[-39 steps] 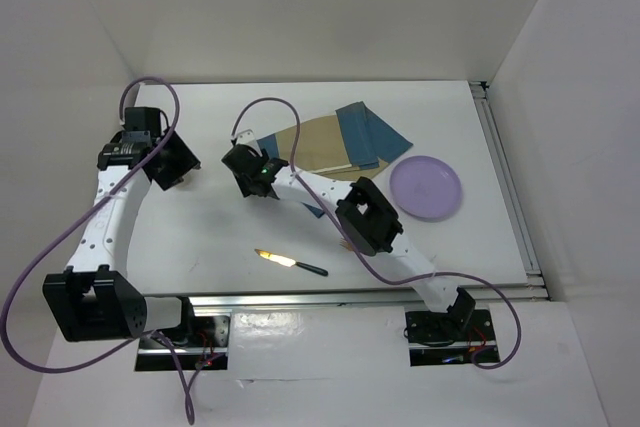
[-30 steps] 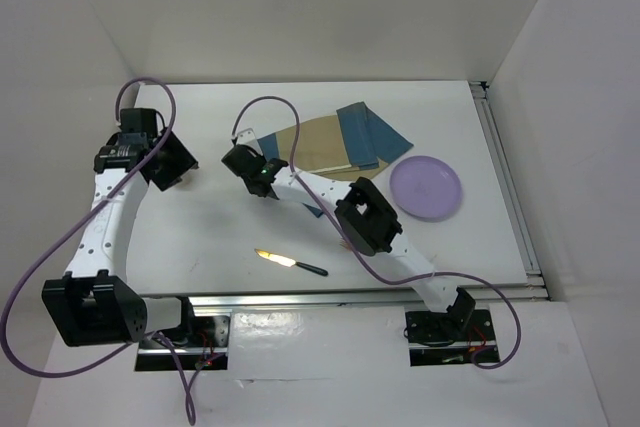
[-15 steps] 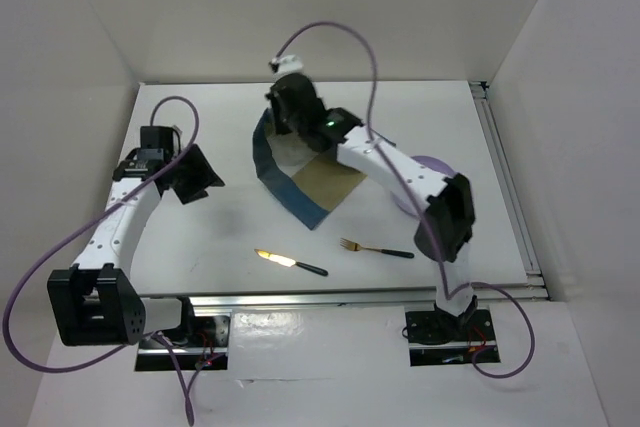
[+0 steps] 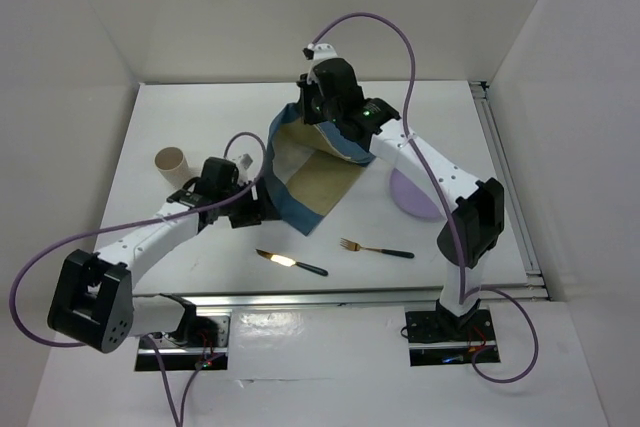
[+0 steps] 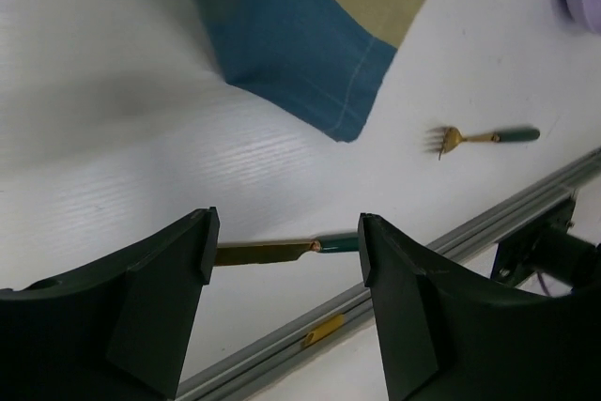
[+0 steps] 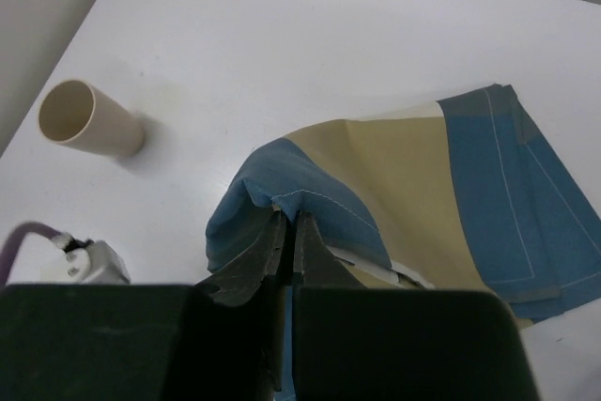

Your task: Set the dinner table for one person

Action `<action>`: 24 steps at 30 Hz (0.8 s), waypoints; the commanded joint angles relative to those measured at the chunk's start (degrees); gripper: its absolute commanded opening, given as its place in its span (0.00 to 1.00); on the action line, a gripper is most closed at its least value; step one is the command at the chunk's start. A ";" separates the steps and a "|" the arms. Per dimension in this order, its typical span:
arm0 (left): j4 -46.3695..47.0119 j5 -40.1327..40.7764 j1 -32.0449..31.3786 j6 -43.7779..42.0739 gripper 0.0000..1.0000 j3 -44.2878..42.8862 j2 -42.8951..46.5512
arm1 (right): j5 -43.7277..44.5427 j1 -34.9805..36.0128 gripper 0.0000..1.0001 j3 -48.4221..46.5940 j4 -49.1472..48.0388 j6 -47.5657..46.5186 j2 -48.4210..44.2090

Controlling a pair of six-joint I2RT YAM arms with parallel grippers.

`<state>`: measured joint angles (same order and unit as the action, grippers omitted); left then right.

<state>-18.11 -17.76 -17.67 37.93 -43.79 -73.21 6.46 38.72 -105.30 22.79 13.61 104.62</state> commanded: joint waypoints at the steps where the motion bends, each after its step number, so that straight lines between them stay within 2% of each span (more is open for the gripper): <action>1: 10.89 -0.01 -4.37 -0.49 0.78 4.05 3.68 | -2.24 -1.10 0.00 -0.26 -0.64 0.63 -0.82; 3: 12.74 2.45 -5.96 -1.27 0.80 5.38 2.73 | -3.38 -1.62 0.00 -0.26 -0.64 1.15 -0.82; 6: 15.38 1.25 -7.20 -0.59 0.80 5.91 -3.22 | -3.91 -2.24 0.00 -0.78 -0.64 1.16 -0.82; 13: 24.77 -5.09 -9.13 13.65 0.74 7.84 -11.07 | -5.57 -4.00 0.00 -0.17 -0.64 1.69 -2.05; 17: 24.09 -2.99 -11.68 17.78 0.73 5.04 -15.37 | -6.81 -5.23 0.00 0.44 -1.16 2.21 -3.10; 24: 22.78 -1.06 -14.23 17.71 0.73 0.03 -18.99 | -11.02 -10.58 0.00 3.60 -3.09 4.68 -7.22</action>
<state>4.19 -19.97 -31.05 54.54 -40.99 -91.24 -1.48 30.92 -103.11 22.96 16.71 103.07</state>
